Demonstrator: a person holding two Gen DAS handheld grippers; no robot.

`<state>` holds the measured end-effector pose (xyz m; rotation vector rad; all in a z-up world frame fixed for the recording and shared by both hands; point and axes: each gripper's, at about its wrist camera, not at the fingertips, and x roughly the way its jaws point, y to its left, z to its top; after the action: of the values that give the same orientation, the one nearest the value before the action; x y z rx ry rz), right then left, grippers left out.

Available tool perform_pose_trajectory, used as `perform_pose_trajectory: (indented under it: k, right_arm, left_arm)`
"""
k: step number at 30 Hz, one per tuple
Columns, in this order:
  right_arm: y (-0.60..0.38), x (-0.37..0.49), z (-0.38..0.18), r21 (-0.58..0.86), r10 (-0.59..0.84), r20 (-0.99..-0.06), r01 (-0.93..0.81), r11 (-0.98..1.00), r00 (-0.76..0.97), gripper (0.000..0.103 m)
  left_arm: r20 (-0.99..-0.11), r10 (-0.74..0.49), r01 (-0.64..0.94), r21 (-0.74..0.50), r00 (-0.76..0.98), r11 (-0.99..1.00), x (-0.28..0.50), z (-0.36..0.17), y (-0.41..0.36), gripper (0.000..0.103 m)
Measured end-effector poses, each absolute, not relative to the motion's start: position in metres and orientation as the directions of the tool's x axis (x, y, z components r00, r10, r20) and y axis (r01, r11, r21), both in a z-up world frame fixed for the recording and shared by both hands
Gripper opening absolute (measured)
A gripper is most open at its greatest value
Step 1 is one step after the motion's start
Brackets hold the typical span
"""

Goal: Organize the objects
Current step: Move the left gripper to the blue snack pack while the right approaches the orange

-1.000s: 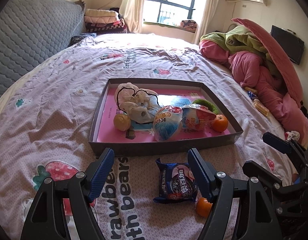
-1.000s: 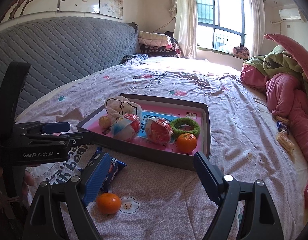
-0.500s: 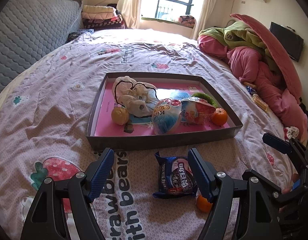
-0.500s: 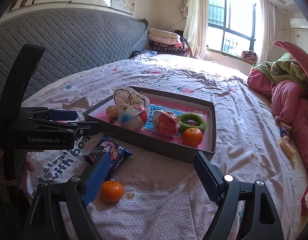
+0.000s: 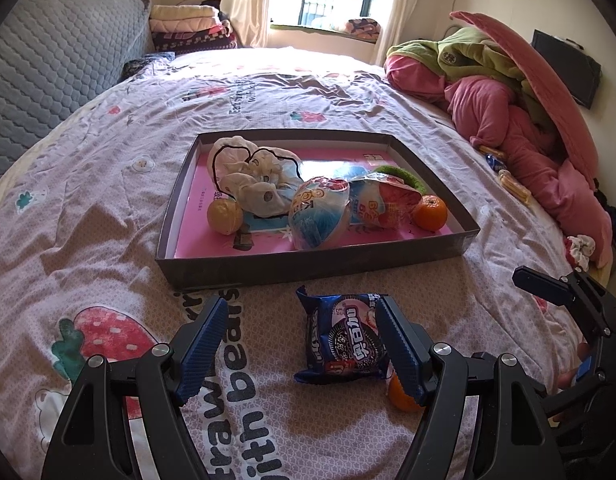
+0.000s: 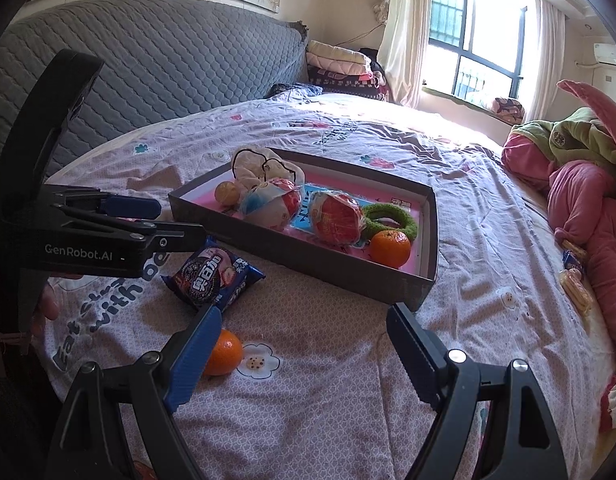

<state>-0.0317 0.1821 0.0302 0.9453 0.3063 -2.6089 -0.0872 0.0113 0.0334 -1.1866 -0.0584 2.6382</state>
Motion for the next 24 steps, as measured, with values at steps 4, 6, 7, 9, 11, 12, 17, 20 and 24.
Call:
perform_pose_trajectory:
  k: [4, 6, 7, 9, 11, 12, 17, 20, 24]
  right_arm:
    - [0.179, -0.029, 0.026, -0.091, -0.251, -0.661, 0.408, -0.909, -0.707, 0.084]
    - [0.177, -0.028, 0.024, -0.091, -0.258, -0.666, 0.419, -0.903, -0.700, 0.084]
    - [0.175, -0.028, 0.023, -0.094, -0.259, -0.668, 0.424, -0.901, -0.697, 0.084]
    - [0.172, -0.026, 0.020, -0.096, -0.263, -0.675, 0.436, -0.895, -0.689, 0.084]
    - [0.169, -0.025, 0.017, -0.108, -0.262, -0.680, 0.446, -0.888, -0.685, 0.084]
    - [0.168, -0.025, 0.016, -0.113, -0.259, -0.682, 0.449, -0.887, -0.684, 0.084]
    - [0.163, -0.023, 0.011, -0.101, -0.277, -0.692, 0.470, -0.877, -0.666, 0.084]
    - [0.159, -0.023, 0.006, -0.086, -0.288, -0.706, 0.482, -0.872, -0.647, 0.084]
    - [0.156, -0.023, 0.002, -0.073, -0.293, -0.717, 0.486, -0.871, -0.633, 0.084]
  left_arm:
    - [-0.739, 0.248, -0.213, -0.144, -0.627, -0.966, -0.087, 0.031, 0.013, 0.077]
    - [-0.743, 0.248, -0.217, -0.141, -0.622, -0.966, -0.087, 0.029, 0.014, 0.077]
    - [-0.745, 0.246, -0.219, -0.137, -0.620, -0.966, -0.087, 0.029, 0.015, 0.077]
    - [-0.747, 0.247, -0.223, -0.135, -0.617, -0.965, -0.086, 0.028, 0.016, 0.077]
    - [-0.749, 0.248, -0.227, -0.133, -0.614, -0.965, -0.086, 0.027, 0.018, 0.077]
    - [-0.751, 0.248, -0.230, -0.131, -0.612, -0.964, -0.086, 0.026, 0.018, 0.077]
    - [-0.762, 0.251, -0.232, -0.136, -0.596, -0.963, -0.085, 0.022, 0.021, 0.077]
    - [-0.770, 0.260, -0.243, -0.141, -0.582, -0.960, -0.086, 0.019, 0.025, 0.077]
    - [-0.777, 0.255, -0.247, -0.133, -0.575, -0.960, -0.086, 0.017, 0.028, 0.077]
